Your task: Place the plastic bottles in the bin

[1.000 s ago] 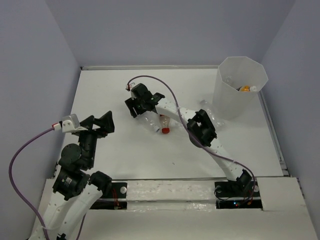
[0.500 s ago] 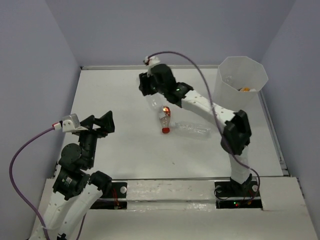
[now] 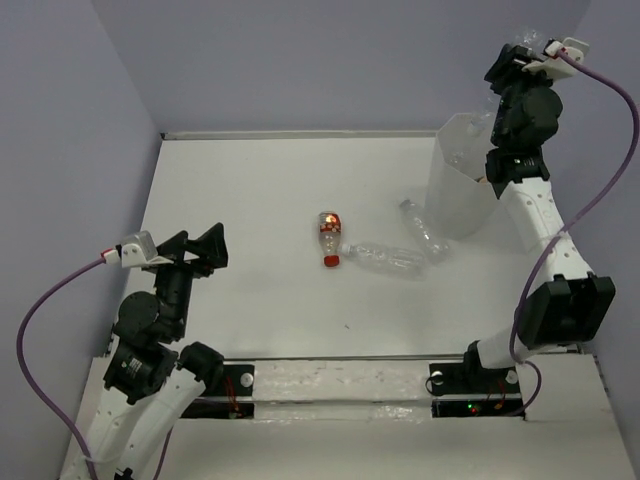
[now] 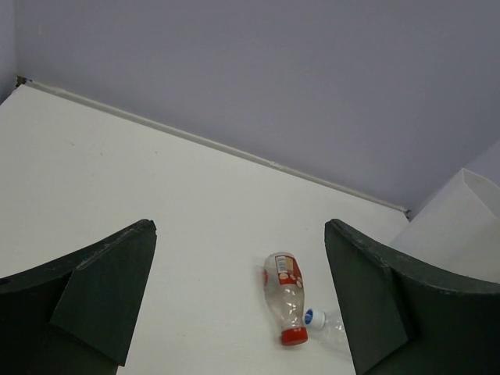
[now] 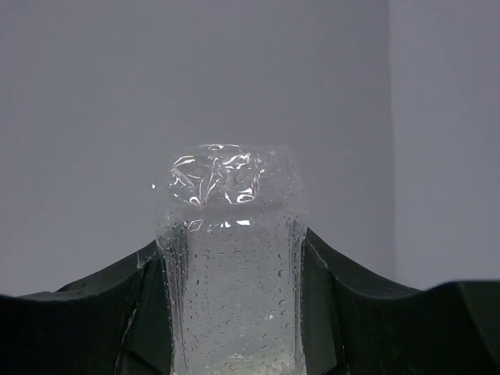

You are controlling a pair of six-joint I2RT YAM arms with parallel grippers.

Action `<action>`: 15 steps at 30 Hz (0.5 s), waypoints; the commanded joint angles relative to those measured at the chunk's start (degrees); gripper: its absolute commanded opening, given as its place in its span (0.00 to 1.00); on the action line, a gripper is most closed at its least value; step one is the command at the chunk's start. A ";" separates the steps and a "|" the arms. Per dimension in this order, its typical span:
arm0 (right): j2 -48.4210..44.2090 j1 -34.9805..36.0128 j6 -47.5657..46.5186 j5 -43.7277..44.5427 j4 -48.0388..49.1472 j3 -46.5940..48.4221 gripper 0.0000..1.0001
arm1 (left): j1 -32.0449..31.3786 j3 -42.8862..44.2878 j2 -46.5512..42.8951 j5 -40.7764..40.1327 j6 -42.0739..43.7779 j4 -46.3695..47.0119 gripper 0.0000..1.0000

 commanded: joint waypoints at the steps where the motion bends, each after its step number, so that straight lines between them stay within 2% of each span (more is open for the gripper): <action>1: 2.97 -5.14 -5.97 2.92 4.07 -4.01 0.30 | 0.17 0.25 -0.20 0.13 0.43 2.11 0.99; 3: 2.18 -5.67 -6.05 2.39 4.60 -6.29 0.34 | 0.17 0.25 -0.20 0.04 0.43 2.28 0.99; 6: -0.63 -5.67 -7.72 1.52 8.47 -12.62 0.60 | 0.26 0.25 -0.20 0.22 0.26 2.28 0.99; 7: -1.34 -5.67 -7.55 0.99 8.12 -13.33 0.76 | 0.17 0.25 -0.20 0.39 0.35 2.37 0.99; 9: -3.88 -5.67 -5.80 -1.72 4.88 -13.95 0.87 | 0.17 0.25 -0.03 0.48 0.26 2.46 0.99; 10: -4.94 -5.67 -4.92 -2.96 1.39 -13.61 0.91 | 0.26 0.16 -0.03 0.57 0.17 2.46 0.99; 12: -8.10 -5.67 -1.77 -8.22 -1.44 -12.29 0.91 | 0.17 0.16 -0.03 0.66 0.26 2.46 0.99; 15: -10.91 -5.67 4.04 -15.69 -11.54 -9.48 0.86 | 0.17 0.25 -0.03 0.83 0.17 2.37 0.99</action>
